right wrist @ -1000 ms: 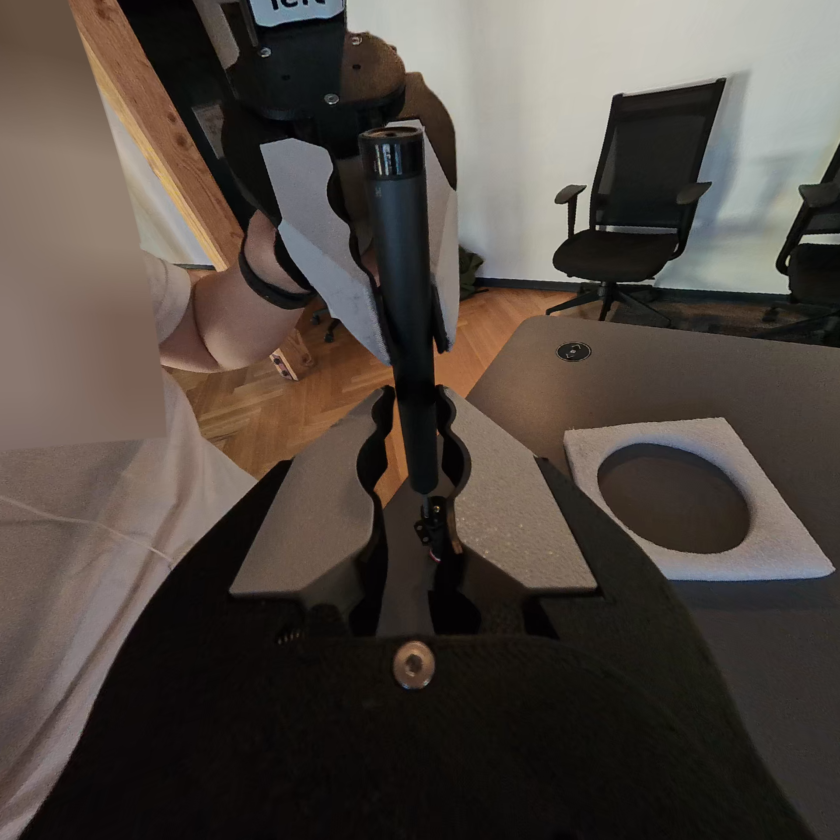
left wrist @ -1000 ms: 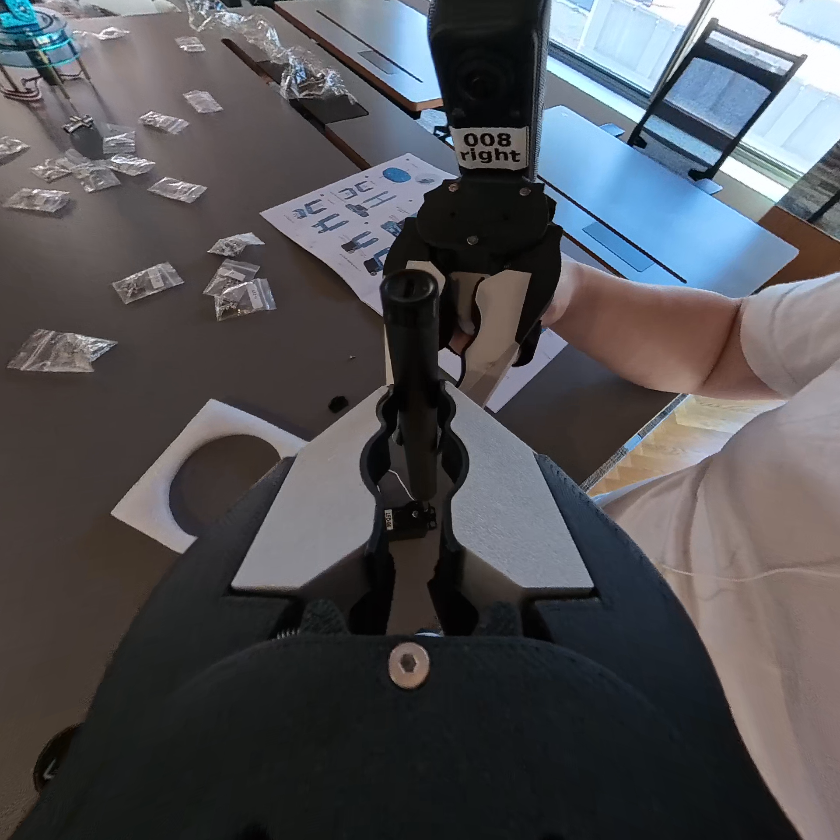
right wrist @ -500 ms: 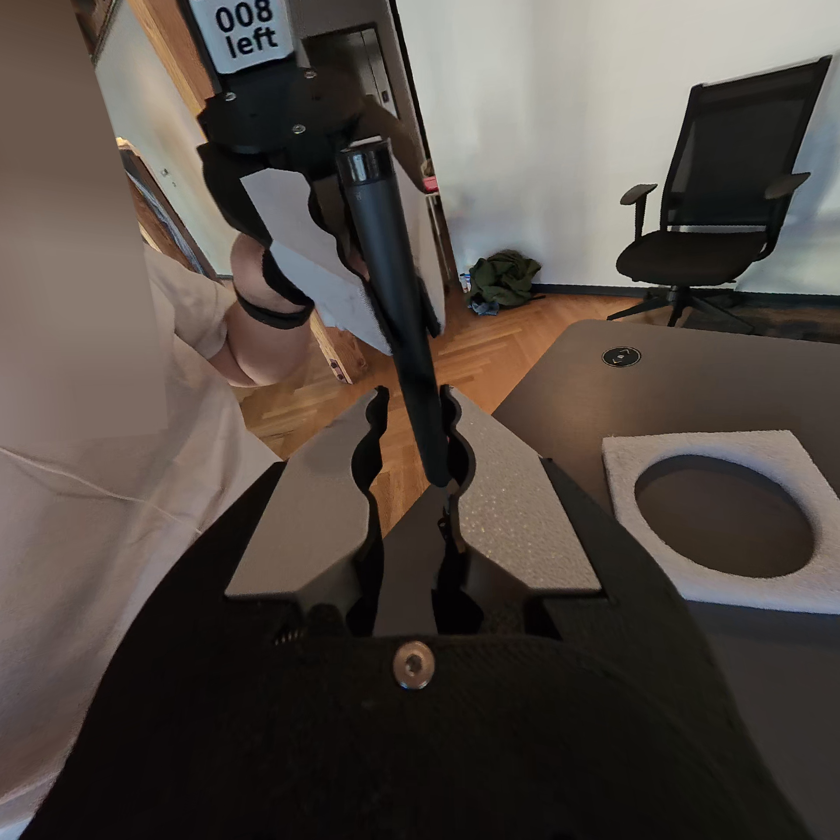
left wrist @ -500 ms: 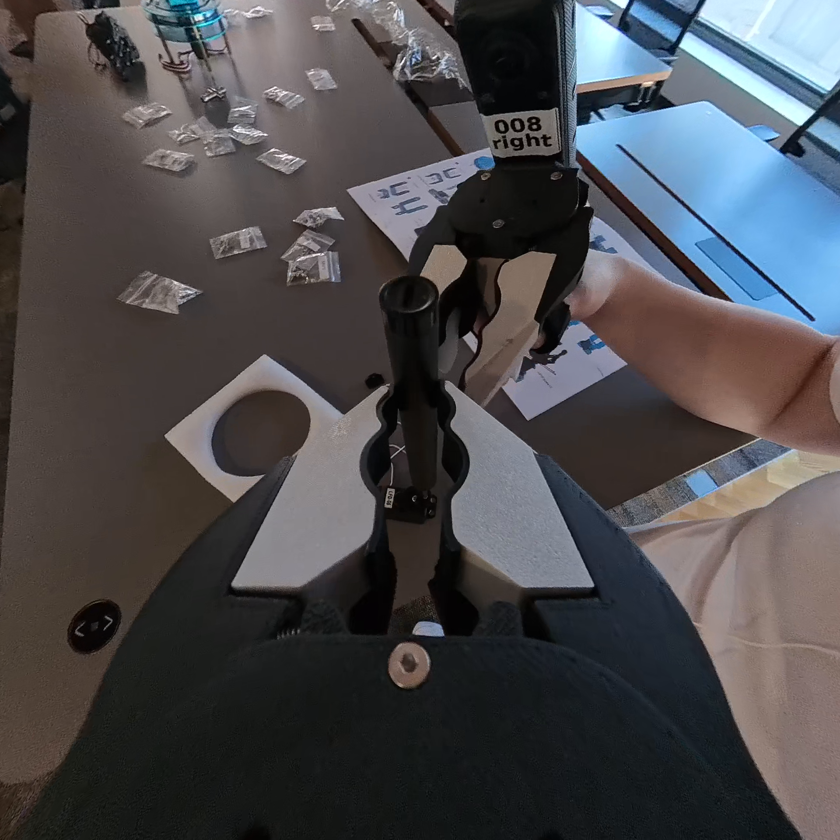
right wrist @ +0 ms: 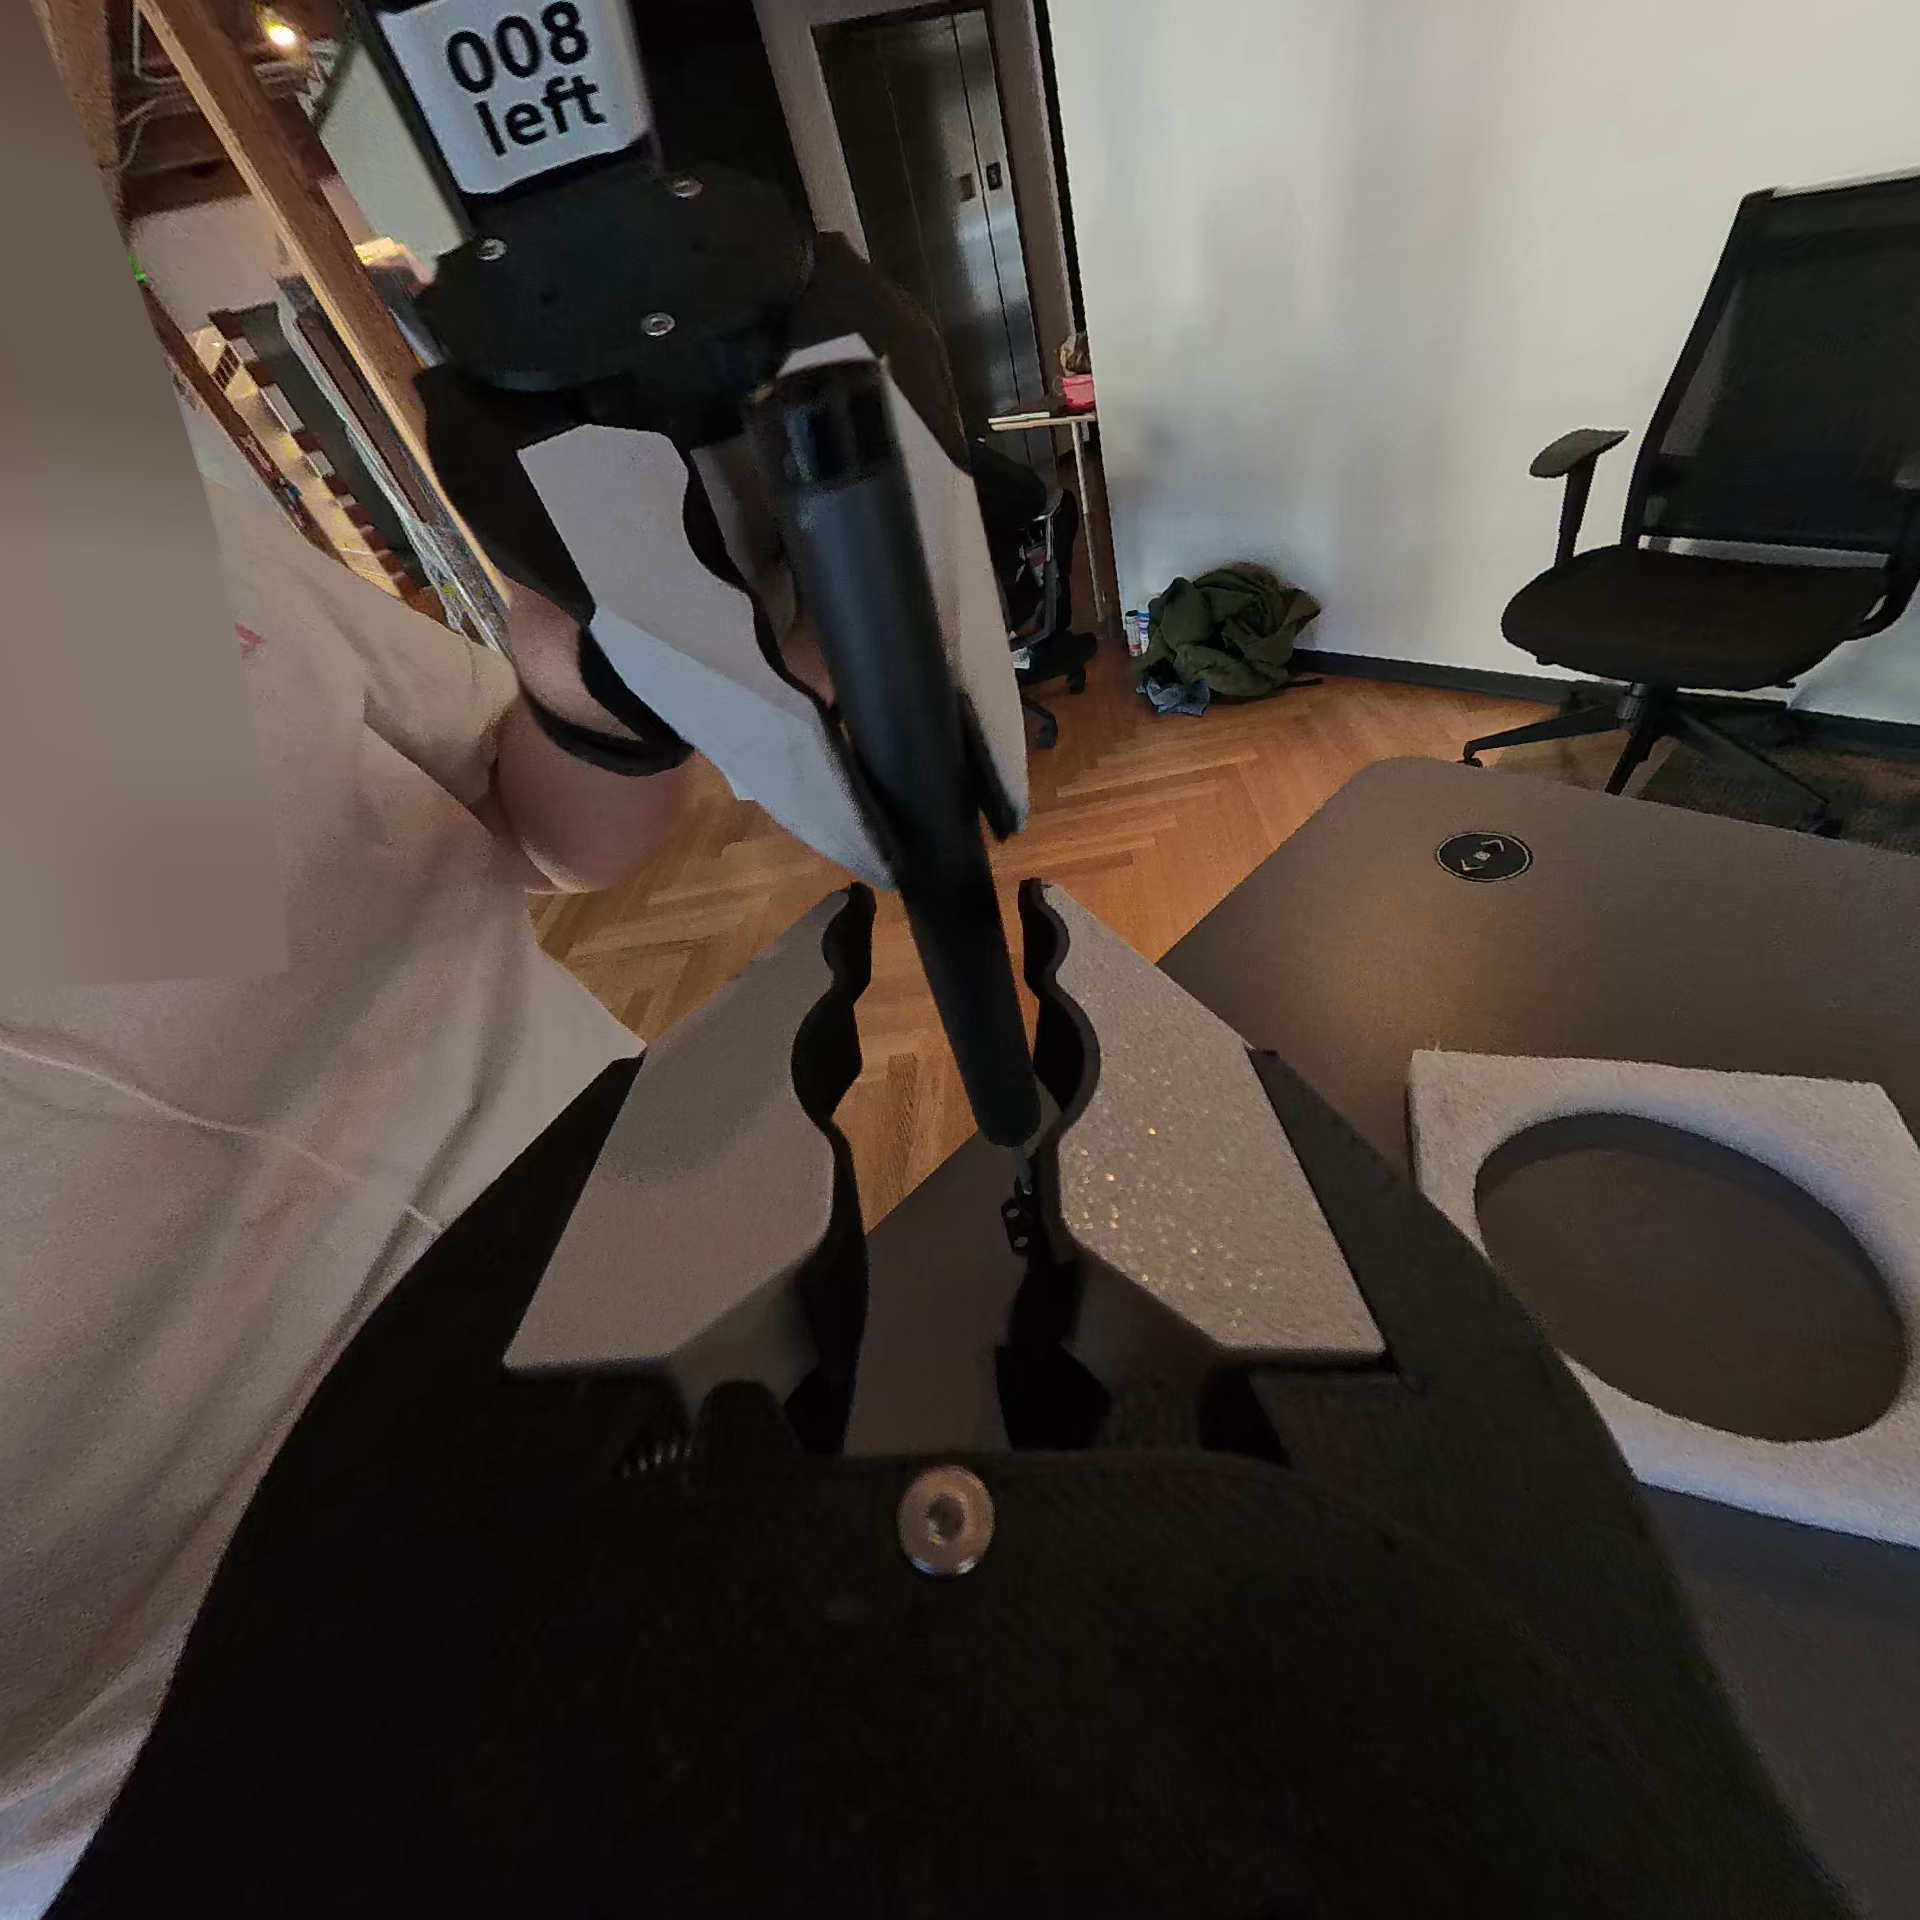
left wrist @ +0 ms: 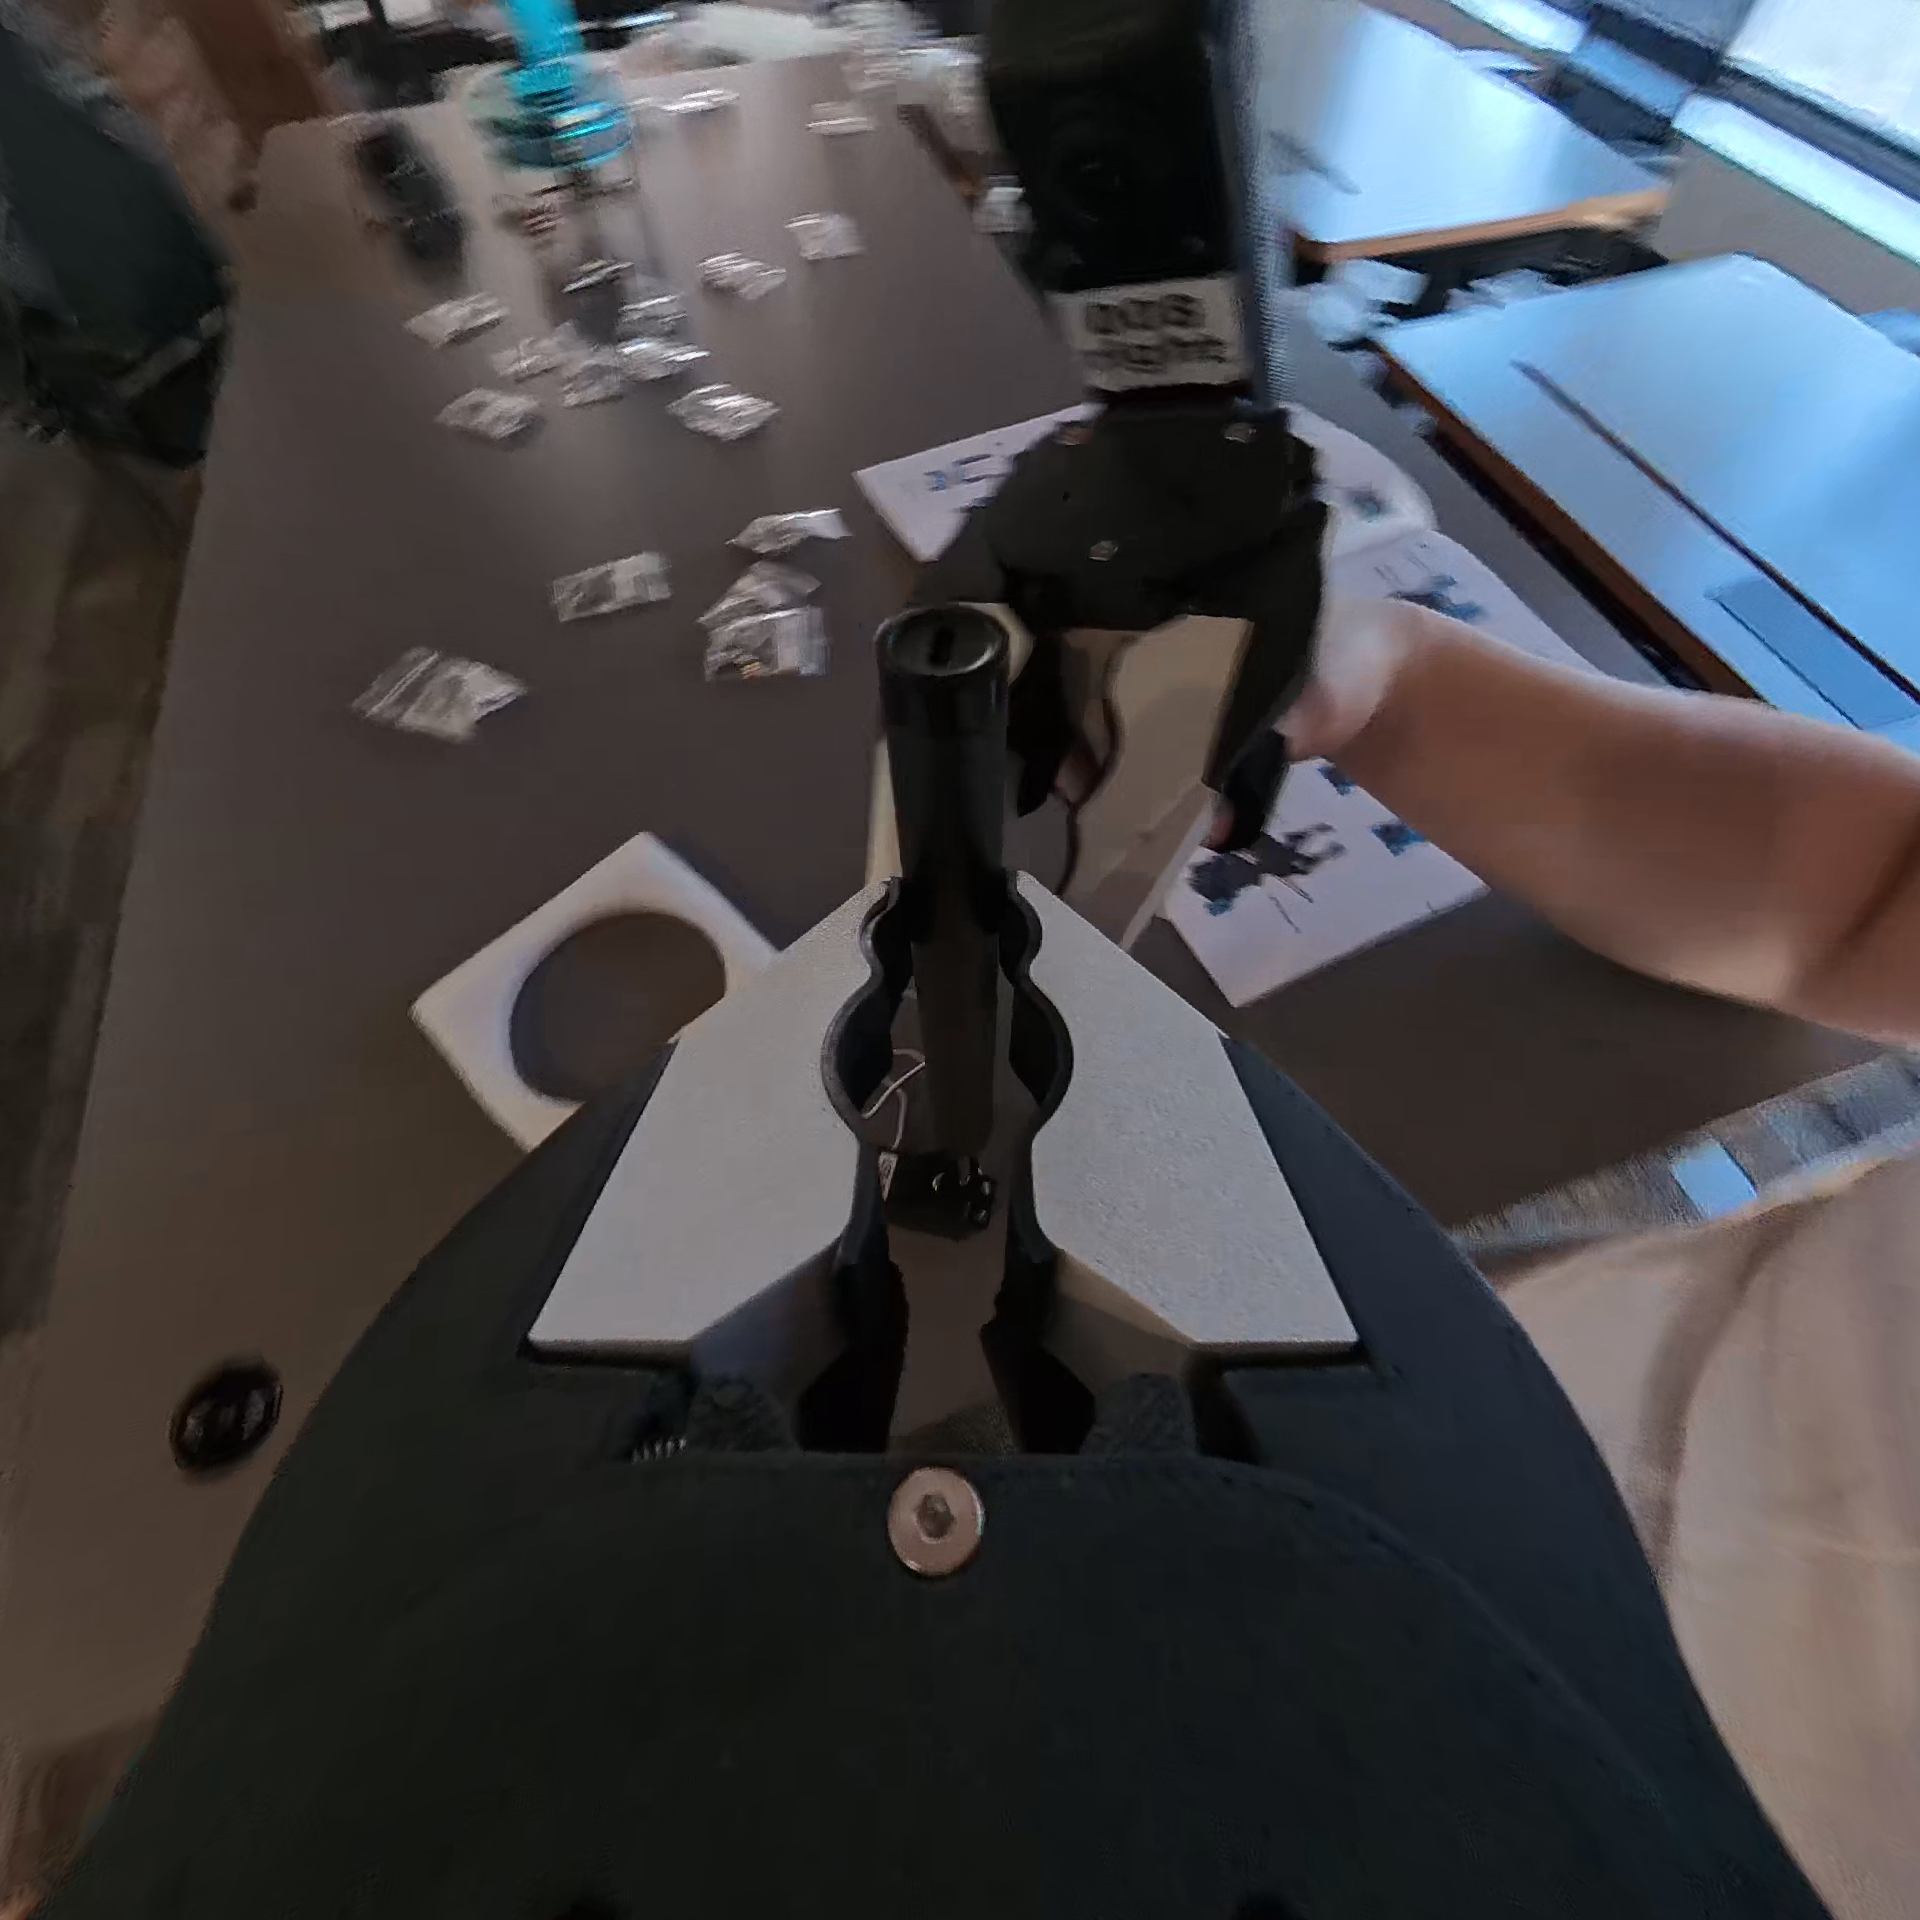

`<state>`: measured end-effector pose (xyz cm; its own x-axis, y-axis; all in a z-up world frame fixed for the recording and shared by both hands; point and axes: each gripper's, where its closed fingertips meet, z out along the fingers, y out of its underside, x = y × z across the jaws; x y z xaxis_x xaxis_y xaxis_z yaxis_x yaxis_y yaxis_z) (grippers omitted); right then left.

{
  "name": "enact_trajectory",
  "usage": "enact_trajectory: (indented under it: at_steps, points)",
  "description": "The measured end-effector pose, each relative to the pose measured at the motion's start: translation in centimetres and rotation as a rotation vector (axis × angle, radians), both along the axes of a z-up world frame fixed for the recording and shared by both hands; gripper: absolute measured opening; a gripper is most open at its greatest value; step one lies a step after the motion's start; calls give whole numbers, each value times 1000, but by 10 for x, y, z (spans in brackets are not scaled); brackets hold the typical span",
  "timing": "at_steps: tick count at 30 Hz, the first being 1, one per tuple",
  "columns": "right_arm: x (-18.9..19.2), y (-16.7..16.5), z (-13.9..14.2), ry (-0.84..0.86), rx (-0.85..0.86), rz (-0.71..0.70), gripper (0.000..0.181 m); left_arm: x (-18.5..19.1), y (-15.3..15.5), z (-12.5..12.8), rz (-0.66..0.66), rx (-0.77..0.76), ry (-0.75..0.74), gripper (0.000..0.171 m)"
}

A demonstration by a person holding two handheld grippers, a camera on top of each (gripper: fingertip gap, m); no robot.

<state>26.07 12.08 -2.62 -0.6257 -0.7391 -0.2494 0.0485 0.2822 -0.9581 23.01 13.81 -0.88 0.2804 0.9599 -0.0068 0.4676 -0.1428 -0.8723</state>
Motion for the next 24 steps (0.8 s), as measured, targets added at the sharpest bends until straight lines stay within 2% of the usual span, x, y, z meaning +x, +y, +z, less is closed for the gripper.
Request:
enact_trajectory:
  at_steps: [5,9,13,18,20,24]
  points:
    - [-4,-4,1,18,5,-36,20,1,-7,0,-94,48,-38,16]
    - [-5,-8,0,52,13,-98,14,4,-9,0,-232,142,-57,15]
    - [0,-6,-8,116,38,-147,15,8,-5,-9,-363,174,-99,15]
    - [-9,-11,-25,316,13,-268,16,1,-7,-25,-384,35,-71,16]
    - [-11,-12,-24,295,29,-279,16,-1,-6,-24,-383,21,-60,16]
    - [-7,-9,-2,209,-11,-274,15,3,-4,-1,-392,84,-13,16]
